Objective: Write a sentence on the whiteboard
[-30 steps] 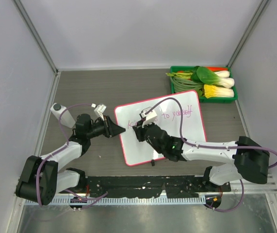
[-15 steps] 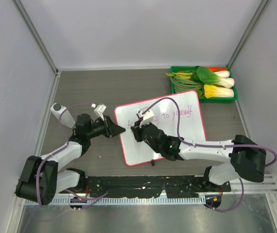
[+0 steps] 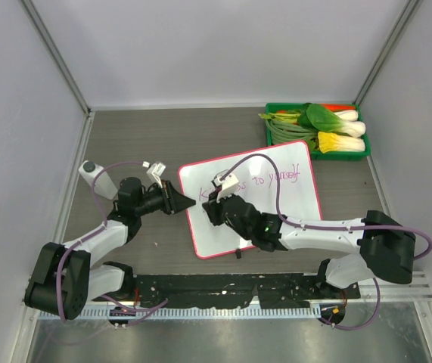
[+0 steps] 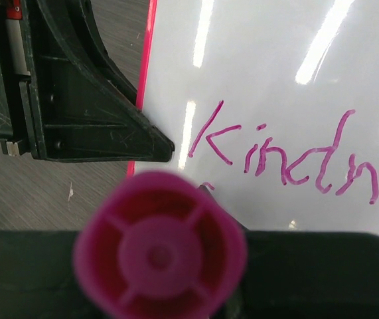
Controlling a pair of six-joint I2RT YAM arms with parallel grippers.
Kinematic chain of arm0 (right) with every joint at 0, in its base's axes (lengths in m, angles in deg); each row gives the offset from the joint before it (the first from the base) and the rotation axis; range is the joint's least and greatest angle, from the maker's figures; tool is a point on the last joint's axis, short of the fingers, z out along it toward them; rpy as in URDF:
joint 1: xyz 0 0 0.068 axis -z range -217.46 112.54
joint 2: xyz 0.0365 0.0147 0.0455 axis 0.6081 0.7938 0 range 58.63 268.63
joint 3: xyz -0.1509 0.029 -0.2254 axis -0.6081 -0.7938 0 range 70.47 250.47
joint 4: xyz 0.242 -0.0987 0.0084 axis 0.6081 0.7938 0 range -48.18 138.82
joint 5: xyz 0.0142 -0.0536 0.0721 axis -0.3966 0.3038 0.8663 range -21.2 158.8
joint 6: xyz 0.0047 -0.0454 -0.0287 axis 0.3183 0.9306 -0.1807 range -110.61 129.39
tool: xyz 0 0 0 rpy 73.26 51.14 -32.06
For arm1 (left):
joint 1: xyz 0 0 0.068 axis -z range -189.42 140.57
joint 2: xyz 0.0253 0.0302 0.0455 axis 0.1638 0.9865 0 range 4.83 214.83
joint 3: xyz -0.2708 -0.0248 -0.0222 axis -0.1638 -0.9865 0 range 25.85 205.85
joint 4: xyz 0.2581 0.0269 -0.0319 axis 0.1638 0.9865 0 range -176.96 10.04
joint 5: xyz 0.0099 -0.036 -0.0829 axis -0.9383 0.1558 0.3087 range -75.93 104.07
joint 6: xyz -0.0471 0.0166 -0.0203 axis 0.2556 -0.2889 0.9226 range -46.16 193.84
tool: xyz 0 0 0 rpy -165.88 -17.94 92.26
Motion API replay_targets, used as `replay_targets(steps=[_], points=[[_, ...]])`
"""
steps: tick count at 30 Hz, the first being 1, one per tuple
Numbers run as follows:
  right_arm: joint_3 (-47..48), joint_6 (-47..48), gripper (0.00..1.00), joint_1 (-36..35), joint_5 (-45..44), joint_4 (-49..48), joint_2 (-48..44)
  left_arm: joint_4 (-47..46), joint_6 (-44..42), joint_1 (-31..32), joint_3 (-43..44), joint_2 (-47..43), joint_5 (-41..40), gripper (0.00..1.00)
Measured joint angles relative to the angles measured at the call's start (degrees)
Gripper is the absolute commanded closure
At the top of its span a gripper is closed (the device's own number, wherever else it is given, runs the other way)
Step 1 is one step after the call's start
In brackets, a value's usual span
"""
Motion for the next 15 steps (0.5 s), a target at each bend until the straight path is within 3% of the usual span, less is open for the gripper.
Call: replay_targets(steps=[15], points=[[-2.7,-1.7,0.99,-1.8,4.0,2.6,-1.5,-0.2,0.0,0.0,0.0,0.2,0.0,1.0]])
